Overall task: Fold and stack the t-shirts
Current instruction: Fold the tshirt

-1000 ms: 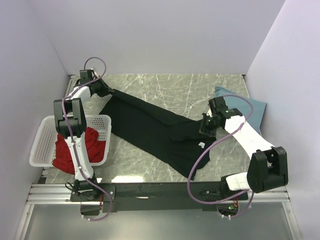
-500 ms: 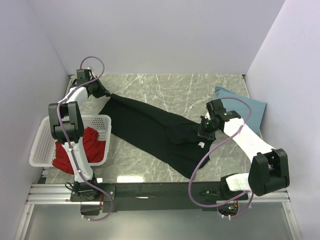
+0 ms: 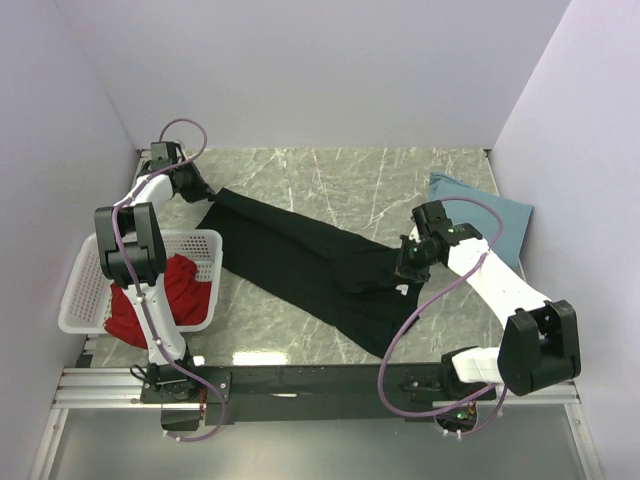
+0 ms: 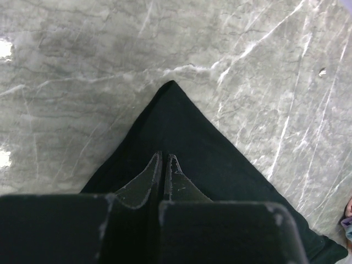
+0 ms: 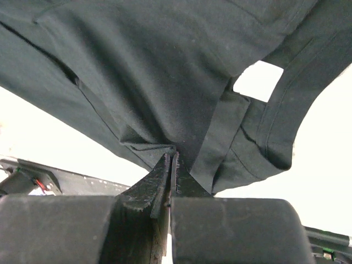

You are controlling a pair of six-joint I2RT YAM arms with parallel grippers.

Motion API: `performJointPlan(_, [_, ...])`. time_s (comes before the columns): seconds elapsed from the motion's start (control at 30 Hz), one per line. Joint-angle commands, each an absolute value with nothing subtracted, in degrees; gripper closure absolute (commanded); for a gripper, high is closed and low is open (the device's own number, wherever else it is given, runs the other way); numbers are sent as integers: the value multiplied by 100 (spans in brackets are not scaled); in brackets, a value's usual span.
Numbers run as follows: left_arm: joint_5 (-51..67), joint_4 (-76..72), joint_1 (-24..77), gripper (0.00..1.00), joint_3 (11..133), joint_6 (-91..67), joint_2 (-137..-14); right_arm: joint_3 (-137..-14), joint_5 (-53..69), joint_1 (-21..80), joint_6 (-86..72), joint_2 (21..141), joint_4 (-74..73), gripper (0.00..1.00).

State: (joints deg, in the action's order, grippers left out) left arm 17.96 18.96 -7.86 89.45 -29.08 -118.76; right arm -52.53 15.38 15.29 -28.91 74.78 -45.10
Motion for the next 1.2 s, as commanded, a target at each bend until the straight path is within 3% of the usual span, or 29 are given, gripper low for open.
performJointPlan(0.0, [1626,1968,-835,100,8956,-2716,-11751,-5194,1687,1600,-2883,7269,-4658,100])
performJointPlan(0.3, [1267,2179,-826,99,8921,-2715,-11795,-5063,1951,1600,-2821,7075,-4799,100])
performJointPlan(0.37, [1134,2267,-826,87,8877,-2760,-11777,-4879,1916,1617,-2795,7110,-4781,100])
performJointPlan(0.4, [1047,2311,-817,80,8868,-2829,-11743,-4852,1846,1626,-2786,7154,-4842,91])
performJointPlan(0.43, [863,2346,-826,59,8886,-2865,-11725,-4825,1663,1643,-2804,7172,-4886,84])
performJointPlan(0.47, [792,2408,-826,52,8894,-2891,-11699,-4834,1600,1661,-2804,7172,-4930,77])
performJointPlan(0.5, [765,2417,-817,47,8903,-2909,-11637,-4860,1504,1679,-2812,7137,-4974,69])
performJointPlan(0.63, [975,2373,-756,33,9183,-2892,-11523,-5316,1021,1793,-2734,7145,-5159,58])
performJointPlan(0.87, [1169,2540,-256,31,9799,-2839,-11733,-6502,957,2311,-2294,7839,-4729,55])
performJointPlan(1.17, [1916,2452,-26,31,9624,-3331,-12304,-7619,712,3717,-1925,9885,-4526,61])
